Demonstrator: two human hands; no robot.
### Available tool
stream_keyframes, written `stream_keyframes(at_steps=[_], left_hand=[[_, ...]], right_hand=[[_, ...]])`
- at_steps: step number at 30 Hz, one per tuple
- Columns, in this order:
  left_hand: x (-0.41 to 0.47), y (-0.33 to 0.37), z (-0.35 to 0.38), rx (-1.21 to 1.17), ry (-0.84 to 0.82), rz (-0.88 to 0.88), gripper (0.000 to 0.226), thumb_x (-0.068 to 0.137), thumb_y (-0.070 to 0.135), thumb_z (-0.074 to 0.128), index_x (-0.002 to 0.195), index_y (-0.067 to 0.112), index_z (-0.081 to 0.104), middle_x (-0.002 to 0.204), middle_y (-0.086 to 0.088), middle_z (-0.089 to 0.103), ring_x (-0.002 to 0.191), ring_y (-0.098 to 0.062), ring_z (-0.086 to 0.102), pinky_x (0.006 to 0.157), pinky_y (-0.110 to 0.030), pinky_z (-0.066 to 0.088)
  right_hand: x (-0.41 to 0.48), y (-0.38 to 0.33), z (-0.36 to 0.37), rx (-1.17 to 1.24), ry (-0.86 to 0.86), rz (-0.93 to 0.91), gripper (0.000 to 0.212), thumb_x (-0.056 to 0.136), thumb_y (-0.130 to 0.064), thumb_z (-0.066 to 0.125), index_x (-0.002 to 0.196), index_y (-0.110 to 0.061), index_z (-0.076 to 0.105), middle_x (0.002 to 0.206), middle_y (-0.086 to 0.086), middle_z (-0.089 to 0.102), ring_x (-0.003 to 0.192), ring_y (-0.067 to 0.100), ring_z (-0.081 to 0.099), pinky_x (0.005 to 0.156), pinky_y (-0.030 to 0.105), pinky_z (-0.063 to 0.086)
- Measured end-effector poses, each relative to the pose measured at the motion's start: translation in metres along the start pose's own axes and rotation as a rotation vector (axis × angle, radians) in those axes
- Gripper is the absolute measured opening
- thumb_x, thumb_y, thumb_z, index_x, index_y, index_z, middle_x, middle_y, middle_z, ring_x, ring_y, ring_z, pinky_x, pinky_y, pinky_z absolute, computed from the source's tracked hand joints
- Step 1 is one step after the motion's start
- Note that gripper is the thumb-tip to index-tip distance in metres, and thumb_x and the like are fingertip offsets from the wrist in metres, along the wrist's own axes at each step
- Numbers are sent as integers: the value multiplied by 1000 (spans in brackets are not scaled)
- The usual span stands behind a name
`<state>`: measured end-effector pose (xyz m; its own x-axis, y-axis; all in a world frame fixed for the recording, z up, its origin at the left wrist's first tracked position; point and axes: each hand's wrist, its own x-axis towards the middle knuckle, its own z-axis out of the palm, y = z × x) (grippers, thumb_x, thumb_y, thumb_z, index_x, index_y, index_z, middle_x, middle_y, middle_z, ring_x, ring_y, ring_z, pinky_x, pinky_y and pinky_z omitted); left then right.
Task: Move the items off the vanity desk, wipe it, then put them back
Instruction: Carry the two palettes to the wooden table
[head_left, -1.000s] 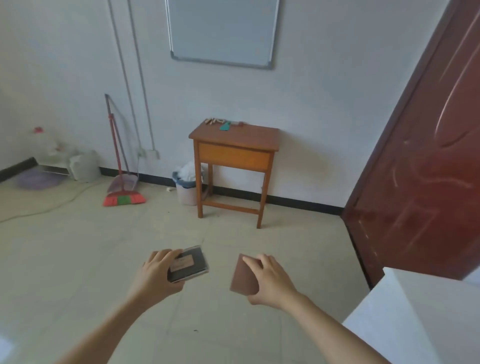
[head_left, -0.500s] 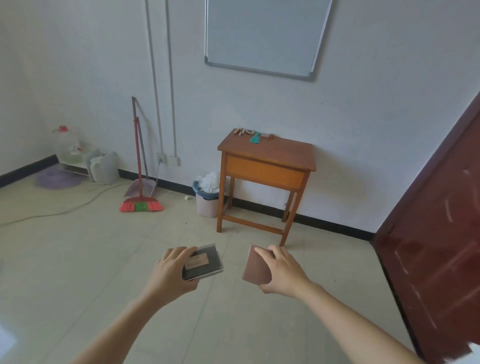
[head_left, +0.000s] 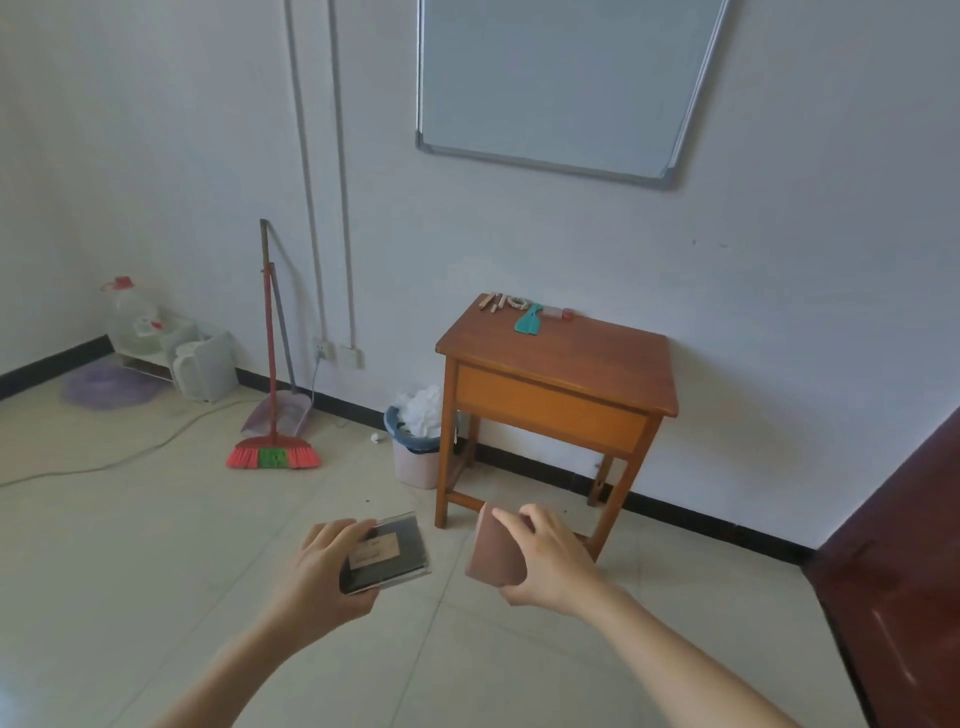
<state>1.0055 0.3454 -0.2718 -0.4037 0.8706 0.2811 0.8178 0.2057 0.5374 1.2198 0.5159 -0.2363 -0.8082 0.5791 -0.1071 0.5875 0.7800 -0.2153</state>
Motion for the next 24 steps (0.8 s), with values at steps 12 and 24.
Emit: stream_keyframes(at_steps=[12,24], left_hand=[[191,-91,7,-38,-71,1,71,58,39,62,123,14,52,116,-2,56,99,-11,37,84,-26,38],[362,-96,74,-84,-258,203,68,62,35,69,125,17,49,117,-2,55,101,-12,38,84,-21,39]], right_hand=[[183,33,-26,-19,-3,62,87,75,-42,68,143,-27,16,136,2,29,122,20,29,97,33,39],[259,108,-43,-43,15,294,87,75,-42,67,144,-28,16,136,0,30,123,19,29,96,30,36]])
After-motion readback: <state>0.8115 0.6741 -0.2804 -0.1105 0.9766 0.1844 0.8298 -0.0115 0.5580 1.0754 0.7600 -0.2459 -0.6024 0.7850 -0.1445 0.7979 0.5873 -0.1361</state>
